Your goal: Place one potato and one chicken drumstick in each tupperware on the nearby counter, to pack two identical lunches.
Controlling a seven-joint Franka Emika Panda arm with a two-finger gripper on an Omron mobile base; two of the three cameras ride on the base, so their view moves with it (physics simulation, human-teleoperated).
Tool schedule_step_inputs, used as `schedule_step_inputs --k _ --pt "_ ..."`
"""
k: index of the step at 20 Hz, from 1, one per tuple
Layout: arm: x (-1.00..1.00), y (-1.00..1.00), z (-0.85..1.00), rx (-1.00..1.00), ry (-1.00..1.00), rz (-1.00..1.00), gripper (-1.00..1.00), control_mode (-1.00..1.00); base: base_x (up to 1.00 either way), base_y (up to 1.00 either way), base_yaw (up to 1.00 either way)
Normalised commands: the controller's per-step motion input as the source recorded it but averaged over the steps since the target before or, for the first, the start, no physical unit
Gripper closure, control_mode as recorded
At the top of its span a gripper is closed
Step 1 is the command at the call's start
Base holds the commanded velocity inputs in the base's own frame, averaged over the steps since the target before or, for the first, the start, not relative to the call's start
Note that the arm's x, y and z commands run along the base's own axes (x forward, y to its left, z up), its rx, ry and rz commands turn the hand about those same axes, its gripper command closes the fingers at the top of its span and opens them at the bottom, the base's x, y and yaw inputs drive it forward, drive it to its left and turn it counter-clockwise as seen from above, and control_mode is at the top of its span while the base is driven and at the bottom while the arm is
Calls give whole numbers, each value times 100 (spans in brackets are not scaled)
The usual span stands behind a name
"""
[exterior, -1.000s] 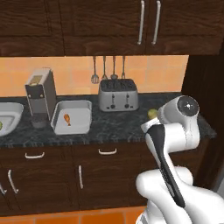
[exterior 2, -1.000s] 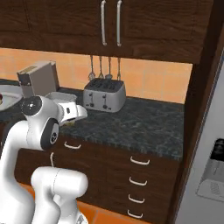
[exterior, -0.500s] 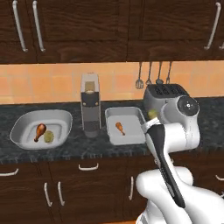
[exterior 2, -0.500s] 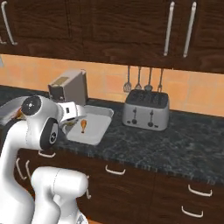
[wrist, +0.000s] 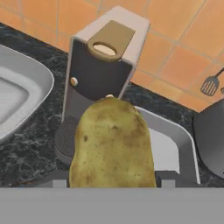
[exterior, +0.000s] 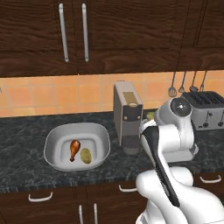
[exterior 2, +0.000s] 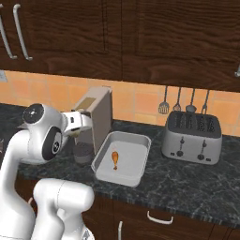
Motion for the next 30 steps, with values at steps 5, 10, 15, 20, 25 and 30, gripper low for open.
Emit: schedule_step_inputs --k 5,10,15,20,25,30 --pt "-3 -93 -47 17 2 0 100 -100 0 0 0" --pt "8 -100 -55 28 12 -2 100 -100 0 0 0" --pt "34 -100 -46 27 21 -8 100 -100 0 0 0" --pt "60 -79 -39 10 23 -10 100 -100 0 0 0" --pt "78 0 -29 0 5 0 100 -100 0 0 0" --pt "59 4 -36 0 2 0 100 -100 0 0 0"
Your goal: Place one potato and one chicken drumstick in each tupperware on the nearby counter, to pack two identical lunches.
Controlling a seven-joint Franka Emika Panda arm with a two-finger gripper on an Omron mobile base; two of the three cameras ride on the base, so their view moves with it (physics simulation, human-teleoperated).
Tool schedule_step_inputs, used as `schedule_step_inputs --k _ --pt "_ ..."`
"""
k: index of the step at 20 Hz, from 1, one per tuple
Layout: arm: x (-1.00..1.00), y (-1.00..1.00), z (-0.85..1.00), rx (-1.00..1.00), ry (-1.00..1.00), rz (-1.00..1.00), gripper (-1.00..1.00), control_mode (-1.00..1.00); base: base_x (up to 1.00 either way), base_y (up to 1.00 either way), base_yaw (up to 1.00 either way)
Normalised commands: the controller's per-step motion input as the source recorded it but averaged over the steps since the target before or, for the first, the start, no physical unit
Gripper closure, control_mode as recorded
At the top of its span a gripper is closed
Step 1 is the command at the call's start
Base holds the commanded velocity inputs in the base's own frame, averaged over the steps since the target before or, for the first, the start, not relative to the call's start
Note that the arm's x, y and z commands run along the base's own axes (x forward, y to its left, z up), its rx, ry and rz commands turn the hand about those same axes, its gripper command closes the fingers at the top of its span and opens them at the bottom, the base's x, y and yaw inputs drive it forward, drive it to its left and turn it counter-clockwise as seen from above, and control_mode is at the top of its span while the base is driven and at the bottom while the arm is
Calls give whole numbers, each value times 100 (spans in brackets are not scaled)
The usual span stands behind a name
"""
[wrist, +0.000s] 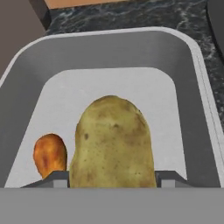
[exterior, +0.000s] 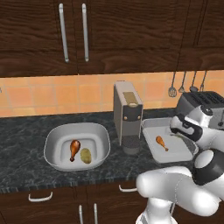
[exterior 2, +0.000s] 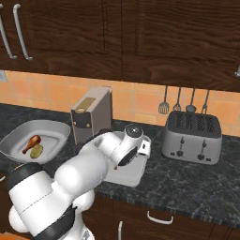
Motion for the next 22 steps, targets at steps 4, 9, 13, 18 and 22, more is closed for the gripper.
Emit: schedule_step_inputs --k 4,9,13,18,22 --pt "35 0 -39 0 2 0 100 -100 0 0 0" --pt "28 0 -49 0 0 0 -100 -100 0 0 0" --pt "4 6 -12 0 -5 0 -100 -100 0 0 0" --pt "-71 52 100 -19 -48 0 -100 -100 0 0 0" --pt "-21 87 55 -25 -26 0 -100 -100 0 0 0"
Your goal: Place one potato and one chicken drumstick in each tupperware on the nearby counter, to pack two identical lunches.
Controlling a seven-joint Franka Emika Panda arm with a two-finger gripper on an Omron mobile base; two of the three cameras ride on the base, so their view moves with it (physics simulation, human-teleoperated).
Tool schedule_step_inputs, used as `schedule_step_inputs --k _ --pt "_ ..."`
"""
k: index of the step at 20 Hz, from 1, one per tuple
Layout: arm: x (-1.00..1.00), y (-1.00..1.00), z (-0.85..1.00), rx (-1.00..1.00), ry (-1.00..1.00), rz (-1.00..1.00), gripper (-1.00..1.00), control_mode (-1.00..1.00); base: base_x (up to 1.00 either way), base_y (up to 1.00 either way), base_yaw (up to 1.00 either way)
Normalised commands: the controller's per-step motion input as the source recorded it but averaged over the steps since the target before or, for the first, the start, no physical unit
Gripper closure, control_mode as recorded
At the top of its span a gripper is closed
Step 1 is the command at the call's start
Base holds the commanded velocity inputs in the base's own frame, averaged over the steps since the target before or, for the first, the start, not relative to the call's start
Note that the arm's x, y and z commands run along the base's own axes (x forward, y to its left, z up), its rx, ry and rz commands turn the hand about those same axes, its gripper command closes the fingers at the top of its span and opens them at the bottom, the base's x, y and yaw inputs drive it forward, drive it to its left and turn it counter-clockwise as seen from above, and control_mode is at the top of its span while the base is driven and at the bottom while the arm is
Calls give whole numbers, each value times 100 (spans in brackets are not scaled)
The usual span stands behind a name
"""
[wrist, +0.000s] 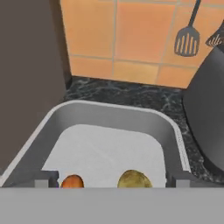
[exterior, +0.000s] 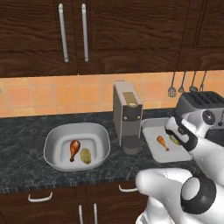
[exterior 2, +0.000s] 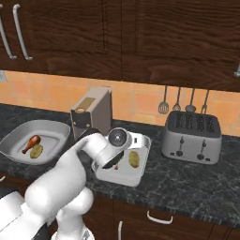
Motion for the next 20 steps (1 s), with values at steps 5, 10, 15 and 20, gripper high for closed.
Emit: schedule_step_inputs --k 5,10,15,20 --pt "-90 32 67 -14 -19 0 -100 -100 0 0 0" --pt "-88 -1 57 -1 -16 0 -100 -100 0 0 0" --pt "-77 -10 50 0 -15 0 -100 -100 0 0 0" --pt "-40 -3 19 0 -16 0 -100 -100 0 0 0"
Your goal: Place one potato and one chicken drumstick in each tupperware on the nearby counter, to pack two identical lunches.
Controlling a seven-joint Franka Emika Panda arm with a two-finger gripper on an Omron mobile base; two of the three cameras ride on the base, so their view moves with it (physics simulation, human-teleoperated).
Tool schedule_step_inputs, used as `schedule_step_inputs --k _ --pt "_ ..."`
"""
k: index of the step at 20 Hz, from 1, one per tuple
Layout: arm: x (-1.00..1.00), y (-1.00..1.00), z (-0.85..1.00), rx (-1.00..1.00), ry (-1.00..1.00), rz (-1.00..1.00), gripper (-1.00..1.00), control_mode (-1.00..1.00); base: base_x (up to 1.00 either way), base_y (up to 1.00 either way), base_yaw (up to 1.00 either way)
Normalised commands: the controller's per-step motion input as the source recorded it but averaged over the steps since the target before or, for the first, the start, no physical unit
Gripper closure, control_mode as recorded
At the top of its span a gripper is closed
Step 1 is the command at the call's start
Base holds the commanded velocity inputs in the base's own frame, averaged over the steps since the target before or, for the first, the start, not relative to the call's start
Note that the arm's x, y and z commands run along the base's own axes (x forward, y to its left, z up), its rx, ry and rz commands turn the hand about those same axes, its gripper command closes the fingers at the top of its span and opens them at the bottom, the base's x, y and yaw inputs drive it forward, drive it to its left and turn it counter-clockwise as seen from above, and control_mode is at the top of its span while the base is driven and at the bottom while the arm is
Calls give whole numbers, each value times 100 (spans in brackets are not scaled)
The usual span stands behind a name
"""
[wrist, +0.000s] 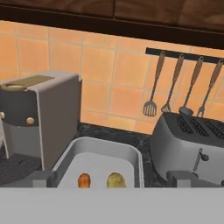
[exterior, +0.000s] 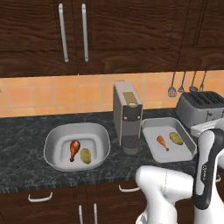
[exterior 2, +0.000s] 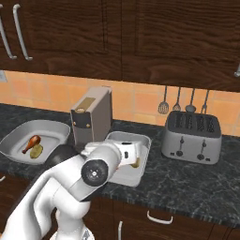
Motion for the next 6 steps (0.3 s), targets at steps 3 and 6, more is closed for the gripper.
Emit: schedule_step_inputs --k 3,6 --pt "0 0 0 0 0 0 -100 -100 0 0 0" --pt "0 0 0 0 0 0 -100 -100 0 0 0"
